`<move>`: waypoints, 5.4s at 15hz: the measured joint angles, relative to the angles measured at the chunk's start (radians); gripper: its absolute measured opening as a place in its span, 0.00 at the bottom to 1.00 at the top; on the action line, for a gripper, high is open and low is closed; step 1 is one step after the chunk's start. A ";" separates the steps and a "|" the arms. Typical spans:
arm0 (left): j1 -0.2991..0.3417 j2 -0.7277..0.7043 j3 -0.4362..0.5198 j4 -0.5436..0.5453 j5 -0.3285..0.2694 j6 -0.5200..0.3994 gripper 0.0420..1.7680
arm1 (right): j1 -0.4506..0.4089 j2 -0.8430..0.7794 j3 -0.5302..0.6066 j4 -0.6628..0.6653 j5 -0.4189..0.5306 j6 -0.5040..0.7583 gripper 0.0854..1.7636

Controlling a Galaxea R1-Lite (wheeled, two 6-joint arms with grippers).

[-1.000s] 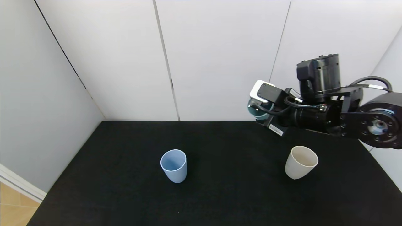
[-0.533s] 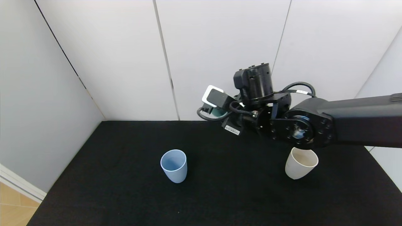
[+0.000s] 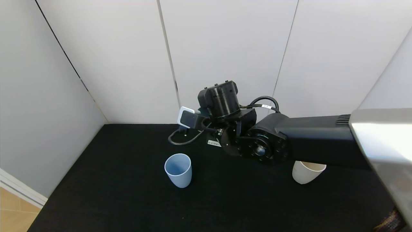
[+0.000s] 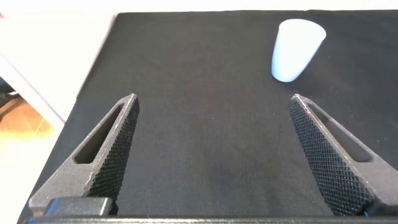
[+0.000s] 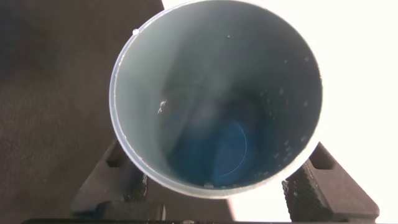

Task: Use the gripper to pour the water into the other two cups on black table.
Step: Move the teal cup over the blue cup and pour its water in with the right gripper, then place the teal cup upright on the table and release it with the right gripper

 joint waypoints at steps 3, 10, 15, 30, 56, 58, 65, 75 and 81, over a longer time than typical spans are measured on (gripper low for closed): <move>0.000 0.000 0.000 0.000 0.000 0.000 0.97 | 0.021 0.035 -0.028 -0.001 -0.029 -0.072 0.66; 0.000 0.000 0.000 0.000 0.000 0.000 0.97 | 0.057 0.092 -0.095 -0.002 -0.039 -0.221 0.66; 0.000 0.000 0.000 0.000 0.000 0.000 0.97 | 0.066 0.101 -0.097 -0.006 -0.055 -0.344 0.66; 0.000 0.000 0.000 0.000 0.000 0.000 0.97 | 0.115 0.139 -0.097 -0.095 -0.164 -0.667 0.66; 0.000 0.000 0.000 0.000 0.000 0.000 0.97 | 0.124 -0.182 0.190 0.101 0.123 0.215 0.66; 0.000 0.000 0.000 0.000 0.000 0.000 0.97 | 0.111 -0.266 0.325 0.083 0.158 0.332 0.66; 0.000 0.000 0.000 0.000 0.000 0.000 0.97 | 0.072 -0.454 0.916 -0.587 0.257 0.663 0.66; 0.000 0.000 0.000 0.000 0.000 0.000 0.97 | 0.027 -0.337 1.227 -1.046 0.262 0.956 0.66; 0.000 0.000 0.000 0.000 0.000 0.000 0.97 | -0.005 -0.209 1.228 -1.101 0.262 0.965 0.66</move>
